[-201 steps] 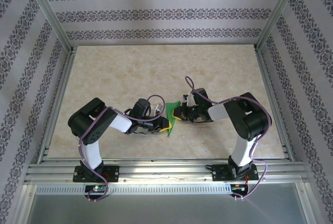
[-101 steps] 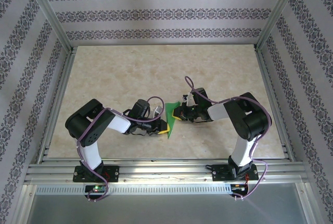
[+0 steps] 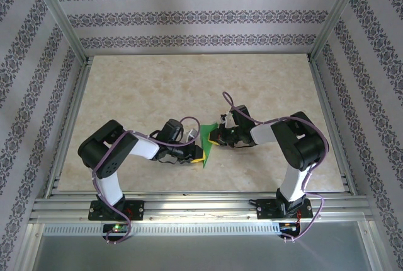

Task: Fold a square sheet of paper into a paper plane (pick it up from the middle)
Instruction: Fold the wing for the fifth time at the center of the table.

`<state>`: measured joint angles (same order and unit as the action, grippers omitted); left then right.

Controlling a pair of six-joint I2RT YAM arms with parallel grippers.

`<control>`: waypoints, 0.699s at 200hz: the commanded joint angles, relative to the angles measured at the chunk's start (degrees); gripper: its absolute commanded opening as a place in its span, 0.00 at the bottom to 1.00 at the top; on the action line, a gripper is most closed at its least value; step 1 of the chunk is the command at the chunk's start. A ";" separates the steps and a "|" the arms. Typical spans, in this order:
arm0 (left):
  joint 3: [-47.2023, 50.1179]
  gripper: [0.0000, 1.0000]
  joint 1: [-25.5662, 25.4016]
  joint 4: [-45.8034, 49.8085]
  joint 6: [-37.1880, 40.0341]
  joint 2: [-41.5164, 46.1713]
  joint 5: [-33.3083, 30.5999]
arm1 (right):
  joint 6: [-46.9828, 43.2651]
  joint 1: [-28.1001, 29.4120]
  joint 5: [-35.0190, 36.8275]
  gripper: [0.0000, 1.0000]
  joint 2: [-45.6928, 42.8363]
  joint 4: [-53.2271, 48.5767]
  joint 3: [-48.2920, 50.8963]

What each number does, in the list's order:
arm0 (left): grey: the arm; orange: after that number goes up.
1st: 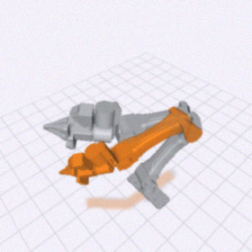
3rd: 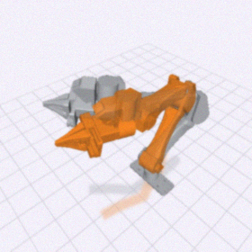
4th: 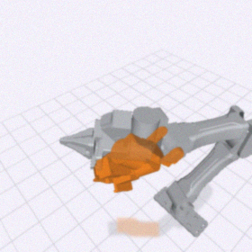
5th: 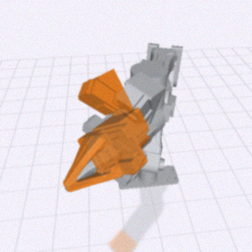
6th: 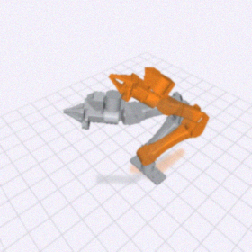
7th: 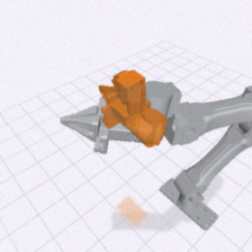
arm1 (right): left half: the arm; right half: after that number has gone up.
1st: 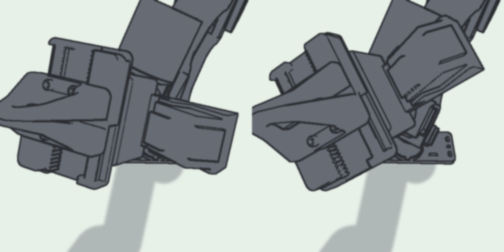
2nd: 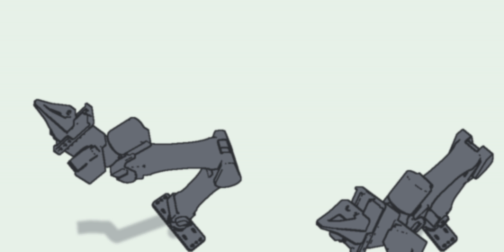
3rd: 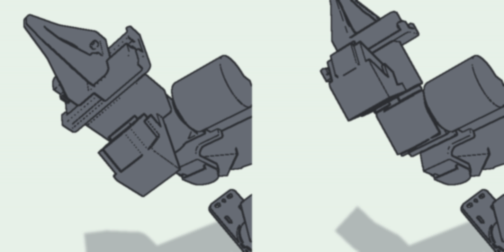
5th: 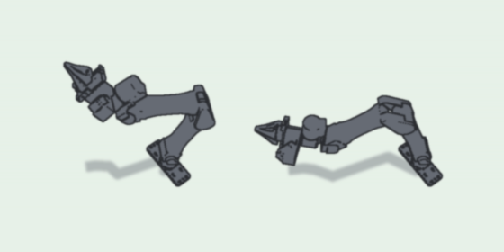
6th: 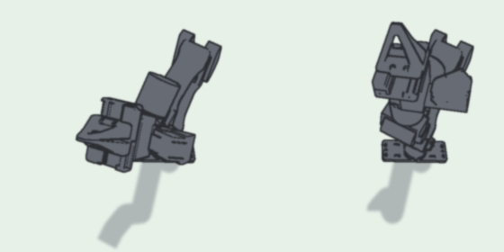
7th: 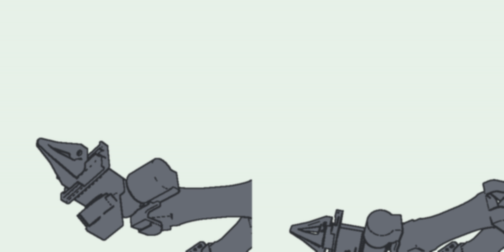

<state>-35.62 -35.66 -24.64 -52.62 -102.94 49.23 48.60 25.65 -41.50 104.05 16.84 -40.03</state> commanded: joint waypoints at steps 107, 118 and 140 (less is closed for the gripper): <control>-3.29 0.14 -2.70 21.13 10.25 2.85 -2.89 | -2.06 1.86 8.93 0.06 2.82 -8.23 0.04; -3.69 0.10 -2.84 21.83 10.67 2.78 -3.07 | -2.02 1.93 8.98 0.06 2.83 -8.39 0.00; -4.58 0.08 -3.35 23.91 11.72 2.98 -3.86 | -2.02 2.04 9.00 0.06 2.91 -8.40 0.04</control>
<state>-39.70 -37.56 -8.62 -43.33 -100.44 46.26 47.97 26.26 -39.75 103.66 13.87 -41.15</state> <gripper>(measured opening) 0.092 0.062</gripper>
